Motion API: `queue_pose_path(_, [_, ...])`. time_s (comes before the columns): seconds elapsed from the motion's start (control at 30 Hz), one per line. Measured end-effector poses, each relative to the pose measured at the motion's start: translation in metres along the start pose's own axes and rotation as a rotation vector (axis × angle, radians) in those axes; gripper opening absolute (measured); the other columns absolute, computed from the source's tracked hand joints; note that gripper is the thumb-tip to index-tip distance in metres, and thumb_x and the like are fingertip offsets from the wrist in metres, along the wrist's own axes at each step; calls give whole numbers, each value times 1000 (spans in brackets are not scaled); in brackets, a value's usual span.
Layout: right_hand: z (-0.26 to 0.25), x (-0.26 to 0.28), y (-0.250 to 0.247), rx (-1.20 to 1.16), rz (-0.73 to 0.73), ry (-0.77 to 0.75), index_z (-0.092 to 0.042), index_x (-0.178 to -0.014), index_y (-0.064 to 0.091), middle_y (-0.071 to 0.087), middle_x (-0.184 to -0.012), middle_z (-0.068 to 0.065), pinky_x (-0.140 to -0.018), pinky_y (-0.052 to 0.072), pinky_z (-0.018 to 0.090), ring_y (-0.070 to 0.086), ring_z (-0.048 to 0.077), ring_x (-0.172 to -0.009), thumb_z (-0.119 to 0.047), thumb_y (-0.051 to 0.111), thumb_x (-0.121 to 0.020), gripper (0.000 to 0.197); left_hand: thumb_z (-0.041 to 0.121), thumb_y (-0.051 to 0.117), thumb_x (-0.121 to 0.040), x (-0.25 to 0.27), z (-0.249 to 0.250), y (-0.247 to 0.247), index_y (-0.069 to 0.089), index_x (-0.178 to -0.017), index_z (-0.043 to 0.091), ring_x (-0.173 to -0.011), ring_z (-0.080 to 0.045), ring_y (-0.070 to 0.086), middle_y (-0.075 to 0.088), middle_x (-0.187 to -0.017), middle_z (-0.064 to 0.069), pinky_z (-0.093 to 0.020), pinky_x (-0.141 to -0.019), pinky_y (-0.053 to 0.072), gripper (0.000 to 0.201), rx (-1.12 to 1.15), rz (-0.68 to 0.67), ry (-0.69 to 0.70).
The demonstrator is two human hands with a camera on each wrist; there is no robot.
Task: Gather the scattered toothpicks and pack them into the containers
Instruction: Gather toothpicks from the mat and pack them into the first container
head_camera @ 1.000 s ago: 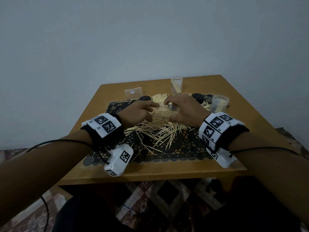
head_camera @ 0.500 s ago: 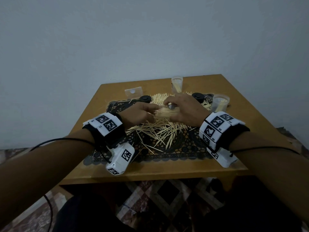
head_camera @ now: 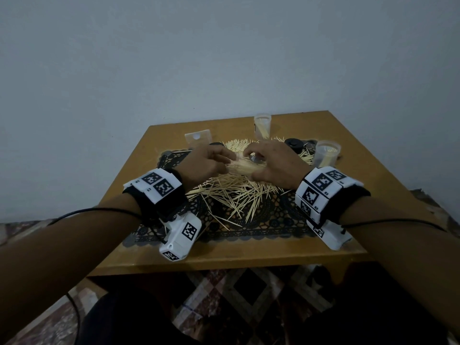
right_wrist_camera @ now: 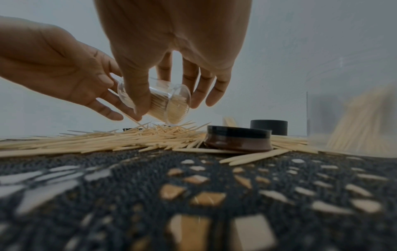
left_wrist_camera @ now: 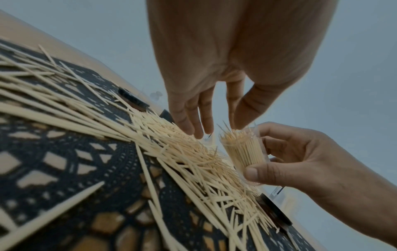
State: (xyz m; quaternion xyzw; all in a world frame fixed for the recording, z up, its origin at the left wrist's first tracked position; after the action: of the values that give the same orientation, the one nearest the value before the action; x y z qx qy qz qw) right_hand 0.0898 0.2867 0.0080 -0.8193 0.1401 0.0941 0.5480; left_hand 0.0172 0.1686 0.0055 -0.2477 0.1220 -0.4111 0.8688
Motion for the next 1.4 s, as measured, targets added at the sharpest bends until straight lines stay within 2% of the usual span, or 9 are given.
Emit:
queue_pose_path(0.13, [2,-1,1,14,0,20,-18,-112,64,66,-103,5,-76,50,32,58,13,-86,-29,85,-69,48,-12,52,-86,2,-8,-16,56,-104,1,-88,-31,62,61,-94,-20,-41,-79,54,23,59,145,-69])
queue_pose_path(0.27, [2,-5,3,62,15,20,-24,-107,62,61,-101,6,-77,54,40,60,22,-87,-33,85,-67,47,-18,42,-81,10,-17,13,43,-78,11,-83,-23,41,38,-88,-12,-39,-75,38,29,325,-106,-240])
queue_pose_path(0.4, [-4,-5,7,89,-5,-25,-23,-105,61,59,-98,6,-74,50,37,57,22,-85,-38,82,-67,46,1,55,-58,15,-9,30,52,-96,-3,-91,-28,47,48,-95,-17,-42,-79,36,38,301,-213,-258])
queue_pose_path(0.5, [-5,-2,5,70,-11,-28,-18,-108,61,61,-98,6,-73,47,35,55,22,-88,-43,78,-70,48,-3,55,-60,13,-3,25,50,-114,-6,-113,-26,48,52,-118,-18,-45,-96,42,54,293,-136,-208])
queue_pose_path(0.6, [-6,0,3,48,-15,-21,-16,-107,57,61,-97,3,-71,47,34,55,21,-85,-45,77,-71,50,-8,53,-62,16,1,24,48,-115,1,-103,-26,41,44,-110,-16,-38,-79,41,54,369,-122,-159])
queue_pose_path(0.8, [4,2,7,-68,-66,70,-15,-100,42,54,-81,-4,-54,37,24,52,13,-67,-23,81,-74,48,-24,37,-79,18,8,9,32,-144,3,-133,-26,43,38,-148,-17,-31,-98,45,70,413,-25,-70])
queue_pose_path(1.03, [4,3,1,-155,-36,101,-12,-103,45,62,-97,6,-66,52,36,60,21,-77,-30,83,-73,51,-10,54,-87,13,5,-10,48,-127,-1,-105,-29,62,58,-119,-18,-22,-68,52,41,90,138,14])
queue_pose_path(1.2, [2,3,-1,-117,-21,86,-11,-112,47,66,-101,9,-70,55,39,64,23,-80,-28,82,-74,54,16,63,-87,14,-10,-2,49,-132,17,-118,-25,50,51,-130,-10,-35,-98,43,47,-760,-56,10])
queue_pose_path(1.4, [2,2,-1,-47,-7,73,-12,-110,52,64,-96,9,-67,55,39,62,26,-80,-20,81,-71,50,10,58,-87,15,-35,7,30,-148,19,-125,-30,45,42,-141,-14,-34,-95,41,68,-931,-266,-89])
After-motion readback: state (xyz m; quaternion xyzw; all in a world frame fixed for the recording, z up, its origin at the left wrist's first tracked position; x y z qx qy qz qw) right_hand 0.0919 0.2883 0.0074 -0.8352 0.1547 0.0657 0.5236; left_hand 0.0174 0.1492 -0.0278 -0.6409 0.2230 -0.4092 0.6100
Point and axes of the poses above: each hand's wrist, its own x-axis away from the middle knuckle, its own y-axis out of the palm, z = x × y, the point moved 9 cm from there along -x, towards the middle knuckle
